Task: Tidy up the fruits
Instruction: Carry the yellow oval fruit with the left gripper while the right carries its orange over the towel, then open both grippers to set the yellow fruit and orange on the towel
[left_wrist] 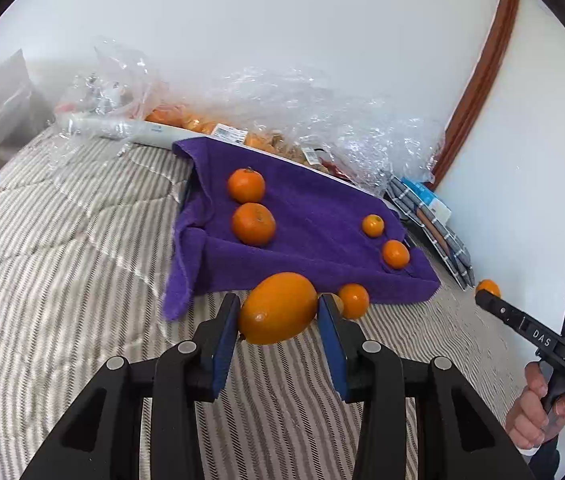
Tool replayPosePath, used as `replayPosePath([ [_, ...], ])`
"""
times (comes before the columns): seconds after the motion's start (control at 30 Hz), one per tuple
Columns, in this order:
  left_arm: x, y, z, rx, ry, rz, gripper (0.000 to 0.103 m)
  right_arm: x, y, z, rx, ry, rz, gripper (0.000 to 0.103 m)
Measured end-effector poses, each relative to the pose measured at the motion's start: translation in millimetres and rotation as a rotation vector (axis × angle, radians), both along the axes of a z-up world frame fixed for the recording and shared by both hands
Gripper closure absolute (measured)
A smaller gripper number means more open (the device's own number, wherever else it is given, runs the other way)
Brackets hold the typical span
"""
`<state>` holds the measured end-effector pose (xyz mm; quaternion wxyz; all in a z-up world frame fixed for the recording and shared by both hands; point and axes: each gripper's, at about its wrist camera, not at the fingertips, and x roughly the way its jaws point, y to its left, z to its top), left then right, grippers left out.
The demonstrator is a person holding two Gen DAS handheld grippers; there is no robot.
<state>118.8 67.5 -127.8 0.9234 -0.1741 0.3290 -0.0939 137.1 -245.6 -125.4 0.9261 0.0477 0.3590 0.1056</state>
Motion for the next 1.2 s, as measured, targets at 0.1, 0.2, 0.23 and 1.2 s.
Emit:
replayPosePath([
  [0.1, 8.2, 7.2, 8.2, 0.015, -0.004, 0.025, 0.065, 13.6, 5.6, 7.2, -0.029, -0.021, 0.004, 0.071],
  [0.2, 22.4, 15.2, 11.6, 0.004, 0.023, 0.049, 0.065, 32.4, 11.3, 8.2, -0.032, -0.029, 0.0, 0.071],
  [0.23, 28.9, 16.8, 12.2, 0.006, 0.038, 0.054, 0.065, 37.6, 12.6, 7.0, -0.034, -0.029, -0.003, 0.071],
  [1.2, 105.7, 1.7, -8.5, 0.13, 0.115, 0.101, 0.065, 91.8, 29.8, -45.1, -0.13, 0.017, 0.006, 0.07],
])
